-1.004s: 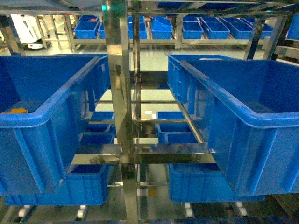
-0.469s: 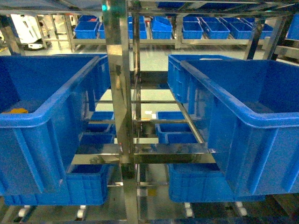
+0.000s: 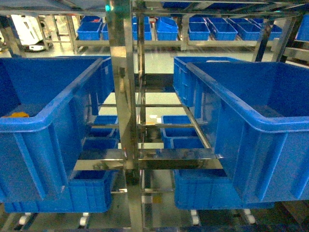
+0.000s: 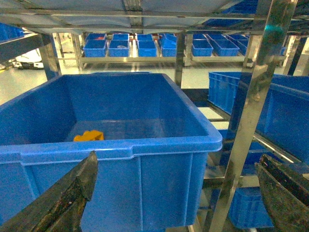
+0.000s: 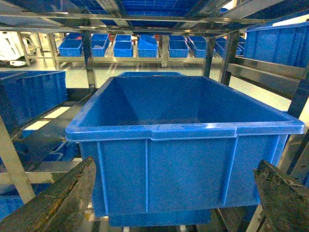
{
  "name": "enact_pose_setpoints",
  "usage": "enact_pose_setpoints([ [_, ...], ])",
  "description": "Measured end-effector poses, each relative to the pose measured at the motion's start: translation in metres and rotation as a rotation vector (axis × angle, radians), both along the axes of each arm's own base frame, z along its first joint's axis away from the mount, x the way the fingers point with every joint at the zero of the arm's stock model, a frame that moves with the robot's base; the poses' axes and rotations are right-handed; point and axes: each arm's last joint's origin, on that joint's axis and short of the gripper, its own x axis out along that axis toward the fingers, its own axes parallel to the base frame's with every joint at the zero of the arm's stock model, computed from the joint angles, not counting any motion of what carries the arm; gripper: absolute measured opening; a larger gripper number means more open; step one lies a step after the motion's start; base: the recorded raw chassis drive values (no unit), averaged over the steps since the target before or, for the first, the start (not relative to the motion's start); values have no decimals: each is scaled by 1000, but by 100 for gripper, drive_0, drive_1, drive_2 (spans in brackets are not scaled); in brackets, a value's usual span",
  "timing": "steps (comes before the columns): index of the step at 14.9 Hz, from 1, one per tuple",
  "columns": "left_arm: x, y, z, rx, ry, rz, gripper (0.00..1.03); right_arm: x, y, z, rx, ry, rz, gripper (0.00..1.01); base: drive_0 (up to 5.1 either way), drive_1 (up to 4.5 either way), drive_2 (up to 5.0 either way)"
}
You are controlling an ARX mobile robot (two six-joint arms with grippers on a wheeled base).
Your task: Sort and place red and yellow blocks in left bins
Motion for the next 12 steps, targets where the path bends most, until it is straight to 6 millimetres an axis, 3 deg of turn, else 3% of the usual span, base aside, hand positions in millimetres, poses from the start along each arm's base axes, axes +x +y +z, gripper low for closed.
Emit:
enact_pose_setpoints([
  [12, 0, 0, 0, 0, 0, 0, 98, 0, 0, 0, 0, 0, 0, 98, 0, 0, 0],
])
